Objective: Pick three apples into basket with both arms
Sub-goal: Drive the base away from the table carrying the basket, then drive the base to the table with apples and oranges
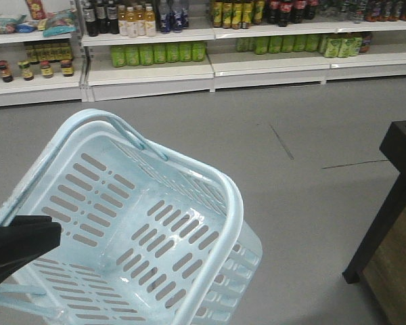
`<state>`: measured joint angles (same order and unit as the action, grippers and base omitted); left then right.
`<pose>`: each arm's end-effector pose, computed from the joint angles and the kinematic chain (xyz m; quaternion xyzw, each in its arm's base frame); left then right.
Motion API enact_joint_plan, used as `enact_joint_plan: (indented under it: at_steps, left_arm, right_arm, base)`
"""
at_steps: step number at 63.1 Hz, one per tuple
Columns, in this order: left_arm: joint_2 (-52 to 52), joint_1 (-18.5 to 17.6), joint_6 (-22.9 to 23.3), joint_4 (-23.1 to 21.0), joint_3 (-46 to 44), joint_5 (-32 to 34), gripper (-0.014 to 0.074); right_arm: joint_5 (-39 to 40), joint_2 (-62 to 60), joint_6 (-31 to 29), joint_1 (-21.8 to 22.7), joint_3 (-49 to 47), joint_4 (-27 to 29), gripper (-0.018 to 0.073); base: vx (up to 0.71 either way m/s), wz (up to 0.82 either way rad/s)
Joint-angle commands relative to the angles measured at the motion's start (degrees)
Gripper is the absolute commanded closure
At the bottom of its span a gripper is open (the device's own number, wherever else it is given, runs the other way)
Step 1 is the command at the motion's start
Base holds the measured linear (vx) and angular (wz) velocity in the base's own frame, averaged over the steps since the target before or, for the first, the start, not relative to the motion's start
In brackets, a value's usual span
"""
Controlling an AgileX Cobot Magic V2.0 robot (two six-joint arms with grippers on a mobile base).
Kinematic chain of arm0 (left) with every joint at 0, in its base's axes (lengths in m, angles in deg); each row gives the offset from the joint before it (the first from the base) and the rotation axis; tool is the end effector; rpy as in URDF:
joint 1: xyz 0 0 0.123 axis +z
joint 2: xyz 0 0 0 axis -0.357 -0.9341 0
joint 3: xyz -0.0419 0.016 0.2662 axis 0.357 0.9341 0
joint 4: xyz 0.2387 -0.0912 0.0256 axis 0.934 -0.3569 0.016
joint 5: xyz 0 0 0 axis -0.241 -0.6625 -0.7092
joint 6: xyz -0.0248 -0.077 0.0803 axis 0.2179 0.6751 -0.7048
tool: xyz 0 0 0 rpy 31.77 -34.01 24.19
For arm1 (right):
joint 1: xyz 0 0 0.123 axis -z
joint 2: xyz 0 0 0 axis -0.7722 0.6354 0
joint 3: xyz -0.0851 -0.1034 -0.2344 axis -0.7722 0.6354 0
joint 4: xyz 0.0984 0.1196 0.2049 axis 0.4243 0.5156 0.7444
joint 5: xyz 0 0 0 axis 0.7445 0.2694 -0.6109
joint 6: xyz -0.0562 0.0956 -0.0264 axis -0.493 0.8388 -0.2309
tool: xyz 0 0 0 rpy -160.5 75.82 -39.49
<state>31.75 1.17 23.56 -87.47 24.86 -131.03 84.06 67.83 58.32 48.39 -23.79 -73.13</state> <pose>0.1343 -0.1047 0.3352 0.2416 0.8039 -0.3017 0.4520 0.1001 0.0030 0.2003 0.0359 0.6994 0.0590 0.7114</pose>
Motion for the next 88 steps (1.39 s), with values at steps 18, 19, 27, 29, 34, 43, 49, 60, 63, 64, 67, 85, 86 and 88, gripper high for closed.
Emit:
enact_joint_plan:
  at_steps: [18, 19, 27, 29, 34, 43, 49, 60, 63, 64, 67, 85, 86, 88]
  left_arm:
    - [0.3, -0.17, 0.29, -3.36, -1.65, 4.05, 0.0603]
    - [0.3, -0.17, 0.29, -3.36, -1.65, 4.05, 0.0603]
    - [0.3, -0.17, 0.29, -3.36, -1.65, 4.05, 0.0603]
    - [0.3, -0.17, 0.29, -3.36, -1.65, 4.05, 0.0603]
    - [0.3, -0.17, 0.29, -3.36, -1.65, 4.05, 0.0603]
    - [0.3, -0.17, 0.29, -3.36, -1.65, 4.05, 0.0603]
    - [0.3, -0.17, 0.29, -3.36, -1.65, 4.05, 0.0603]
    - [0.3, -0.17, 0.29, -3.36, -1.65, 4.05, 0.0603]
    - [0.3, -0.17, 0.29, -3.36, -1.65, 4.05, 0.0603]
    - [0.3, -0.17, 0.29, -3.36, -1.65, 4.05, 0.0603]
    - [0.3, -0.17, 0.29, -3.36, -1.65, 4.05, 0.0603]
    - [0.3, -0.17, 0.29, -3.36, -1.65, 4.05, 0.0603]
    - [0.3, -0.17, 0.29, -3.36, -1.65, 4.05, 0.0603]
    - [0.3, -0.17, 0.29, -3.36, -1.65, 4.05, 0.0603]
  right_arm:
    - [4.4, -0.74, -0.23, 0.38, 0.8, -0.7, 0.0564]
    - [4.4, -0.74, -0.23, 0.38, 0.8, -0.7, 0.0564]
    - [4.4, -0.74, -0.23, 0.38, 0.8, -0.7, 0.0564]
    - [4.4, -0.74, -0.23, 0.38, 0.8, -0.7, 0.0564]
    - [4.4, -0.74, -0.23, 0.38, 0.8, -0.7, 0.0564]
    - [4.4, -0.74, -0.23, 0.38, 0.8, -0.7, 0.0564]
    - [4.4, -0.74, -0.23, 0.38, 0.8, -0.7, 0.0564]
    - [4.4, -0.74, -0.23, 0.38, 0.8, -0.7, 0.0564]
    - [4.4, -0.74, -0.23, 0.38, 0.8, -0.7, 0.0564]
    - [4.4, -0.74, -0.23, 0.38, 0.8, -0.7, 0.0564]
    - [4.4, -0.74, -0.23, 0.38, 0.8, -0.7, 0.0564]
    - [4.4, -0.74, -0.23, 0.38, 0.8, -0.7, 0.0564]
    - [4.4, -0.74, -0.23, 0.38, 0.8, -0.7, 0.0564]
    - [4.4, -0.74, -0.23, 0.38, 0.8, -0.7, 0.0564]
  base:
    - [0.25, -0.51]
    - [0.22, -0.61]
    - [0.21, -0.64]
    - [0.2, -0.64]
    - [0.19, -0.64]
    - [0.18, -0.61]
    - [0.17, -0.57]
    - [0.16, -0.57]
    - [0.15, -0.58]
    - [0.15, -0.59]
    - [0.15, -0.59]
    - [0.15, -0.57]
    - [0.14, -0.55]
    - [0.14, -0.55]
